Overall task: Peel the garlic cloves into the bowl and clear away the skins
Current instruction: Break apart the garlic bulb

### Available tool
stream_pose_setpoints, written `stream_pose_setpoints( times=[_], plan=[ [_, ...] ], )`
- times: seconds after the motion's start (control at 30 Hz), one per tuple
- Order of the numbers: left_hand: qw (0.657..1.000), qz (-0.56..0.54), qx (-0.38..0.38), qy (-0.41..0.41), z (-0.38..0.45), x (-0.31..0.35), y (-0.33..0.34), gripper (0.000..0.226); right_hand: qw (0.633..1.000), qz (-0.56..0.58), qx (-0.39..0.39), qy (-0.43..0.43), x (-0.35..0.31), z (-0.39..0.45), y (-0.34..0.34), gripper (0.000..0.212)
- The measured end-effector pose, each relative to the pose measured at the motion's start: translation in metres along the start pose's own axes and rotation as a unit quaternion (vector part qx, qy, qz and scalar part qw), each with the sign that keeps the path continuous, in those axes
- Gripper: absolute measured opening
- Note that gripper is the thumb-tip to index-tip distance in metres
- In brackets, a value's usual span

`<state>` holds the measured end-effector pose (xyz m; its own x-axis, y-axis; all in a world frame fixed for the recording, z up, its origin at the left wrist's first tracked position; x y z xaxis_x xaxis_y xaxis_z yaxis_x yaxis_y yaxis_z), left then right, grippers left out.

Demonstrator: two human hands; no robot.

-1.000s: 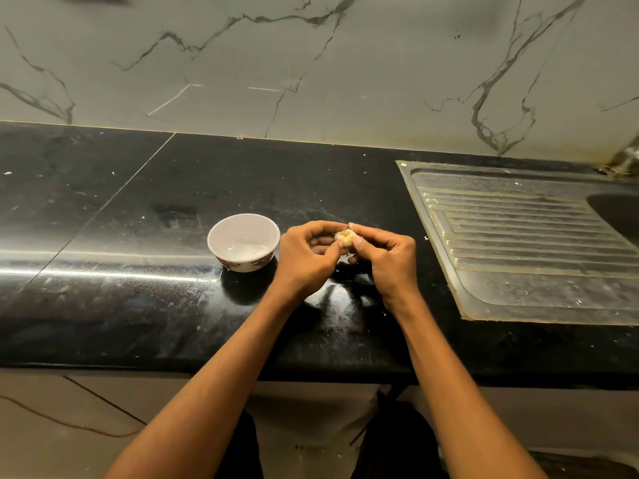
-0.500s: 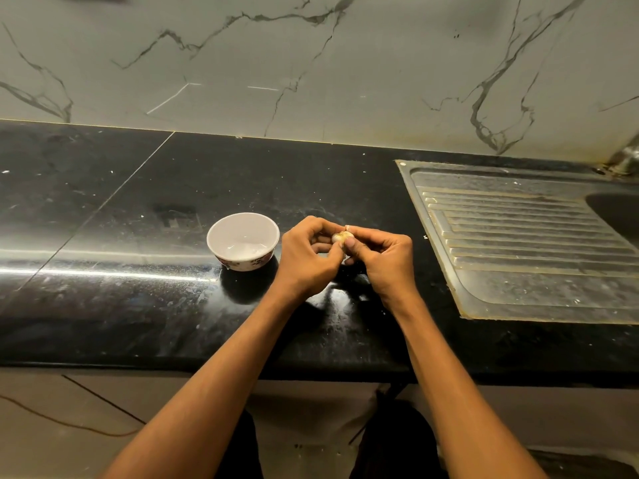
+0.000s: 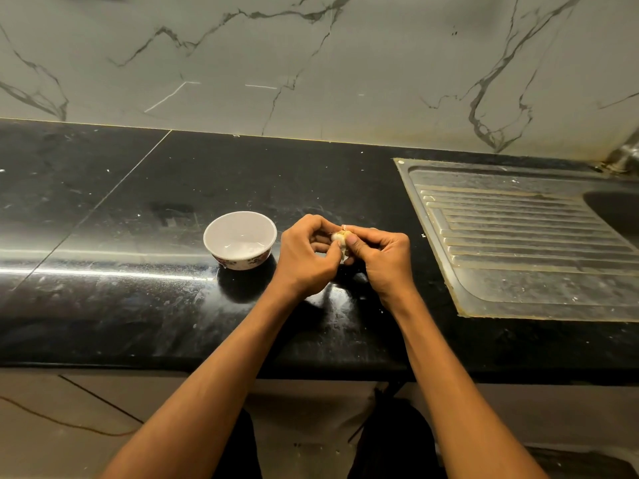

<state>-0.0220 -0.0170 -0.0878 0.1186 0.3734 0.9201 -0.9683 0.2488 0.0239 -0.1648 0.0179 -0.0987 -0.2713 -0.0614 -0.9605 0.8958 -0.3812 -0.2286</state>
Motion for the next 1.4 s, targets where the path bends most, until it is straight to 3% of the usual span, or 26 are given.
stream_pose_setpoints(
  times=[0.2,0.5,0.8,1.0,1.27,1.4],
  plan=[
    [0.998,0.055,0.015,0.019,0.001,0.000,0.000,0.003,0.999,-0.032,0.007,-0.008,-0.001,-0.001,-0.001,0.011],
    [0.982,0.168,0.047,0.073,0.002,0.003,0.000,0.022,0.997,-0.078,0.006,-0.013,-0.001,-0.001,0.001,0.007],
    [0.992,0.113,0.048,0.025,0.005,0.001,-0.002,0.014,0.996,-0.078,0.028,-0.017,0.001,0.001,0.000,0.011],
    [0.997,0.058,0.036,-0.023,0.005,-0.006,-0.002,0.019,0.985,-0.149,0.060,-0.055,0.003,0.003,0.001,0.032],
    [0.996,0.065,0.052,-0.036,0.005,-0.007,-0.005,0.012,0.992,-0.100,0.052,-0.055,0.001,-0.001,0.003,0.017],
    [0.998,0.041,0.025,-0.048,0.005,-0.006,-0.002,0.012,0.992,-0.101,0.073,-0.035,0.001,0.000,0.002,0.012]
  ],
)
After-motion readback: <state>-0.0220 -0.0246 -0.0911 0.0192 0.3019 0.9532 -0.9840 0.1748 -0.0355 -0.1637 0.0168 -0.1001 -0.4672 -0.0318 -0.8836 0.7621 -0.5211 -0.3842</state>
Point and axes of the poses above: each hand's wrist, its own z-axis towards the middle knuckle, its own y-axis out of the palm, x = y × z, the point moved 5 cm from there along z, towards the middle knuckle, and after that the axes turned 15 degrees about -z, right-handed, at the moved point
